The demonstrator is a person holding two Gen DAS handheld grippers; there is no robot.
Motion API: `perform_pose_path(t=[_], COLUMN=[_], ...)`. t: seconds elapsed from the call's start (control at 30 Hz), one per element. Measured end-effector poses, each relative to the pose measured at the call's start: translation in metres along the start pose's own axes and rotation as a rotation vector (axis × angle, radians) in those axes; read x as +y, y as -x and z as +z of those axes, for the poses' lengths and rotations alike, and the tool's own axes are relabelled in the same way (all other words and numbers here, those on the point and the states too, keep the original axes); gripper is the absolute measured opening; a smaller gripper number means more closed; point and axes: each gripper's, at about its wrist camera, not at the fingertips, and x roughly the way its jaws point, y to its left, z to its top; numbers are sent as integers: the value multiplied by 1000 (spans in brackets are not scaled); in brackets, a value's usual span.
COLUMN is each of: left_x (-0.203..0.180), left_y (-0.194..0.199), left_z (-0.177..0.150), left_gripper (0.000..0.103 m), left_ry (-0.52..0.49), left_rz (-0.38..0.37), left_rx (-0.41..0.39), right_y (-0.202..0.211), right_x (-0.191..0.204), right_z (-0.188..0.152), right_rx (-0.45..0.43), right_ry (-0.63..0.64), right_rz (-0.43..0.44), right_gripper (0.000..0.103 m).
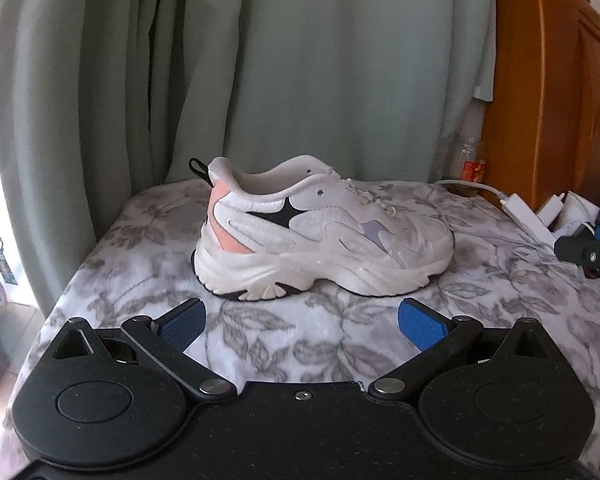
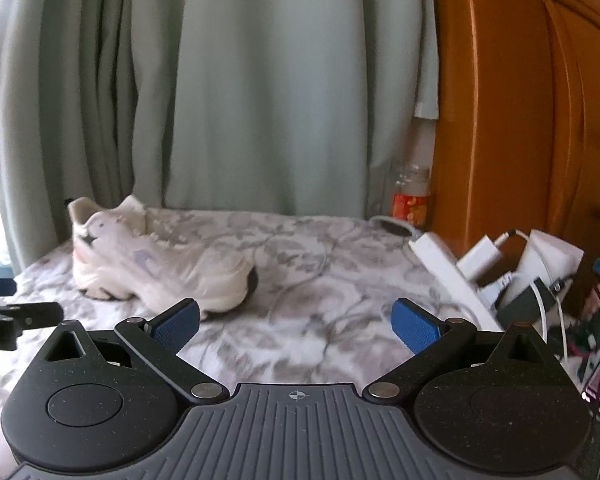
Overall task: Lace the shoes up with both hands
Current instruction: 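Move both grippers toward the white sneaker on the bed, then close the right gripper on the end of the thin white lace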
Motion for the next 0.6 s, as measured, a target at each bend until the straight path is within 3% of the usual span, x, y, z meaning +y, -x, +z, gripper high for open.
perform_pose_path(t=[0.17, 0.3, 0.6], left_x=[0, 3, 10], left_y=[-14, -25, -32], left_z=[17, 28, 45], left_gripper=[102, 102, 102], left_ry=[-4, 1, 6], left_rz=[14, 6, -17], left_rx=[-17, -33, -45], right_y=[-28, -55, -117], right_x=[-15, -23, -32], right_z=[12, 18, 30], right_rx=[8, 35, 120], right_ry=[-30, -40, 45], right_rz=[21, 33, 110], right_gripper=[102, 95, 66])
